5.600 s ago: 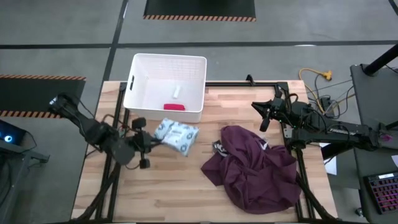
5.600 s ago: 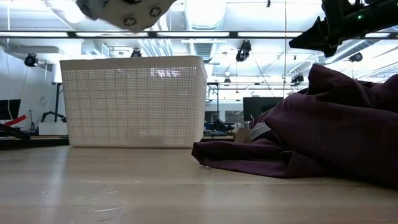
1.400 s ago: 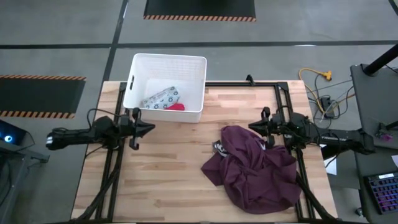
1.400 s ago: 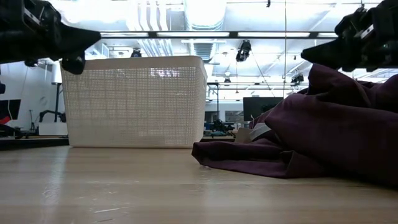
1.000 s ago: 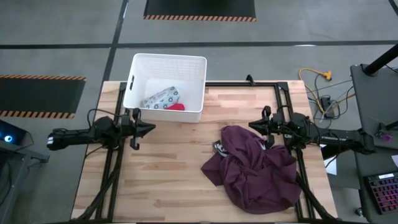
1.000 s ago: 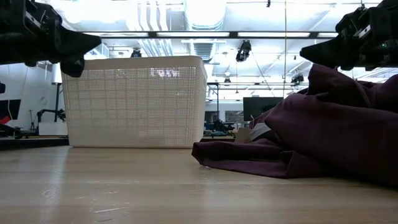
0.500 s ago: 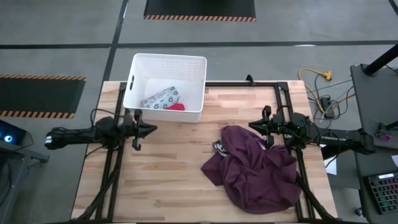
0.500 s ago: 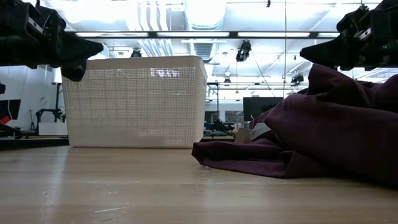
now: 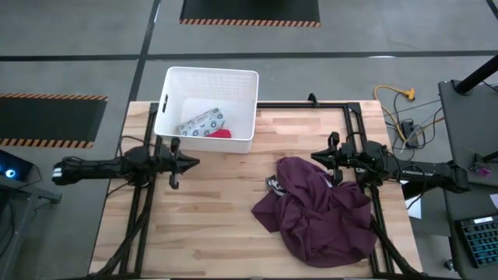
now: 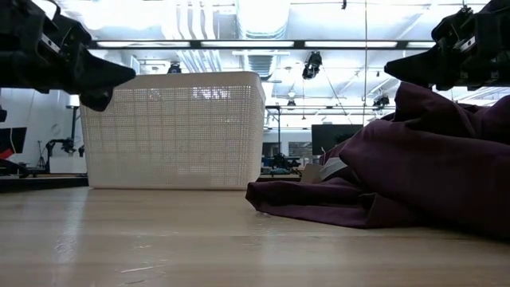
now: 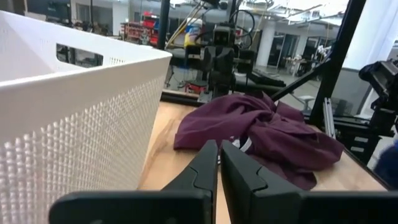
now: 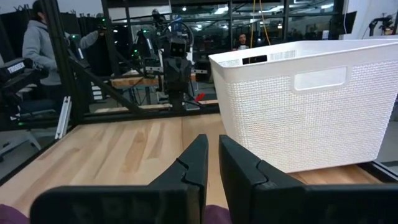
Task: Pick & place medical supplies in basket/bin
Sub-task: Return to Home Position
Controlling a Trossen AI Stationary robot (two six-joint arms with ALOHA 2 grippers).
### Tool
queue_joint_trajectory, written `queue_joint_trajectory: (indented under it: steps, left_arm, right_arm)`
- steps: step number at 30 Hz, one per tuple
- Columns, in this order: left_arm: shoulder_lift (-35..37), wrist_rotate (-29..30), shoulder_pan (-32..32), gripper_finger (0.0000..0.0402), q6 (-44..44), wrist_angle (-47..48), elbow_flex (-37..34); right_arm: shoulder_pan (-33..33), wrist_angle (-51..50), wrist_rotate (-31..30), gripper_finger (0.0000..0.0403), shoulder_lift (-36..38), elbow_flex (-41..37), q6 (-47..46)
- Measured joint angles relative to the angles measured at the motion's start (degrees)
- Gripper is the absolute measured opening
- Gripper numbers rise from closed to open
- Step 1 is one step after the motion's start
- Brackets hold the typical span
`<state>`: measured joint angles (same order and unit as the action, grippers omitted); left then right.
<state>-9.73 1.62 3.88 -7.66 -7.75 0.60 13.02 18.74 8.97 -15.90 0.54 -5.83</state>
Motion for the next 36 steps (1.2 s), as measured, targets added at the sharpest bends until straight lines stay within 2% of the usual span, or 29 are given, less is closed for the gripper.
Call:
queue_joint_trajectory:
  steps: [36]
  left_arm:
    - [-9.15,0.03,0.0,0.0001,0.02,0.0,0.0]
  right_arm:
    - [0.0,-0.02,0.0,0.0031,0.0,0.04,-0.13]
